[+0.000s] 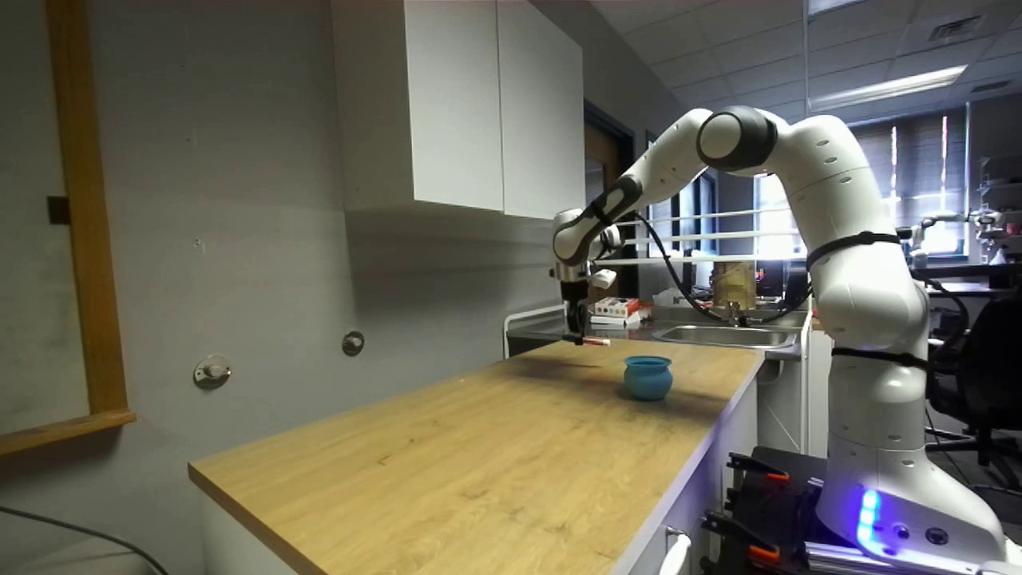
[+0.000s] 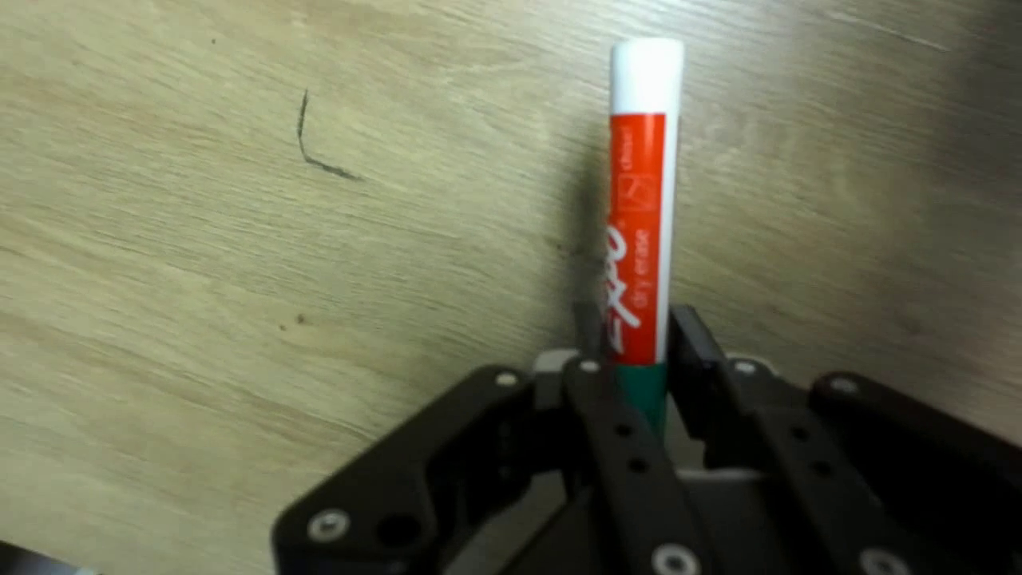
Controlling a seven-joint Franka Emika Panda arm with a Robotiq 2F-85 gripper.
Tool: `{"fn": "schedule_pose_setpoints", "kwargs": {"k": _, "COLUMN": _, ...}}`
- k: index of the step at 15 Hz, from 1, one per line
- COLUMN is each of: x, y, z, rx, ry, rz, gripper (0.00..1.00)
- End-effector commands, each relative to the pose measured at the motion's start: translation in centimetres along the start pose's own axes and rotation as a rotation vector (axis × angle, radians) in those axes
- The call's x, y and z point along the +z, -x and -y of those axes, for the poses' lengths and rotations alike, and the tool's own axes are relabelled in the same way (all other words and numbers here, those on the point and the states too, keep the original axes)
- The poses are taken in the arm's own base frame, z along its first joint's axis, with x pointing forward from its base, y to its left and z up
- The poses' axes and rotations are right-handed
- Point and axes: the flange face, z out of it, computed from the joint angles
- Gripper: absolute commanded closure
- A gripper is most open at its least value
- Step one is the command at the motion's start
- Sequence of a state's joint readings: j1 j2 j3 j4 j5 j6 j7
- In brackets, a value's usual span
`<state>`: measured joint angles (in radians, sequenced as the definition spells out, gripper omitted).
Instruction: Put the marker in the blue object
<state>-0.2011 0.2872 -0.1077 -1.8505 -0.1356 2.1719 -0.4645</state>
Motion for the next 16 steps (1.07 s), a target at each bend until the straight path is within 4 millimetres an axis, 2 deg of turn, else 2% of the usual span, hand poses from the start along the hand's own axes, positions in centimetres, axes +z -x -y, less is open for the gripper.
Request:
{"fn": "schedule_pose_setpoints", "kwargs": {"k": 1, "x": -3.3, "y": 3.7, "z": 2.0, "rx": 0.197, "ry": -0.009, "rz": -0.039, "gripper": 0.92}}
{"fn": "schedule_pose_setpoints", "kwargs": {"k": 4, "x": -4.7, "y": 6.5, "z": 3.6, "rx": 0.361, "ry": -0.011, "rz": -0.078, "gripper": 0.92}}
{"fn": "schedule_pose_setpoints", "kwargs": {"k": 7, "x": -5.2, "y": 8.7, "z": 6.0, "rx": 0.513, "ry": 0.005, "rz": -0.143, "gripper": 0.92}}
{"fn": "schedule_pose_setpoints", "kwargs": {"k": 9, "x": -5.2, "y": 9.6, "z": 7.9, "rx": 0.601, "ry": 0.03, "rz": -0.204, "gripper": 0.92}}
{"fn": "schedule_pose_setpoints", "kwargs": {"k": 14, "x": -5.4, "y": 12.0, "z": 11.3, "rx": 0.736, "ry": 0.191, "rz": -0.352, "gripper": 0.92}}
{"fn": "schedule_pose_setpoints", "kwargs": {"k": 16, "x": -5.5, "y": 13.0, "z": 13.5, "rx": 0.779, "ry": 0.261, "rz": -0.385, "gripper": 0.92}}
